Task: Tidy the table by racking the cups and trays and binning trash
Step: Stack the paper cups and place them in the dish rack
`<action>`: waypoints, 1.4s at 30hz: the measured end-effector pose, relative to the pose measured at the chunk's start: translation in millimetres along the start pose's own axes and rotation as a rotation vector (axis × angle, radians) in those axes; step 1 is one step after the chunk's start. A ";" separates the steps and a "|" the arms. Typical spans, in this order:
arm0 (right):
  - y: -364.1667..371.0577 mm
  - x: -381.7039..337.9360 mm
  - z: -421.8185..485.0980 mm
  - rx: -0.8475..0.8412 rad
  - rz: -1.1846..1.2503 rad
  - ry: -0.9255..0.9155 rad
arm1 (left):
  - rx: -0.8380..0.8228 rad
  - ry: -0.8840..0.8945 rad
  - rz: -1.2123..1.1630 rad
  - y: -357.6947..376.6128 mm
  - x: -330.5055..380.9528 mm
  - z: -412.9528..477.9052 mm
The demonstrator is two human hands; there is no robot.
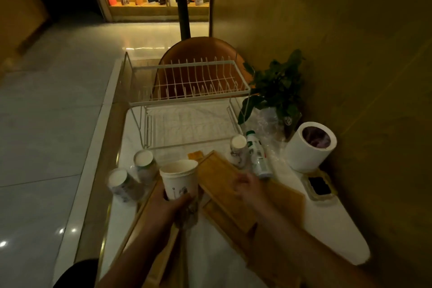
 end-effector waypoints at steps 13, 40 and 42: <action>-10.8 -60.1 148.4 -0.073 -0.920 -0.273 | 0.086 -0.101 0.185 -14.0 -1.0 24.5; 51.3 -33.9 23.4 -0.454 0.367 -0.157 | 0.171 0.036 0.482 17.9 18.4 8.9; 59.0 -24.1 16.7 -0.524 0.332 -0.124 | 0.207 0.038 0.464 12.1 16.2 3.2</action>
Point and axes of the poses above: each hand's wrist, its own z-axis towards the middle knuckle, its own y-axis out of the palm, x = y × z, the point moved 1 cm from there along z, towards the middle knuckle, and after that the axes turned 14 degrees about z, right-handed, at the moved point
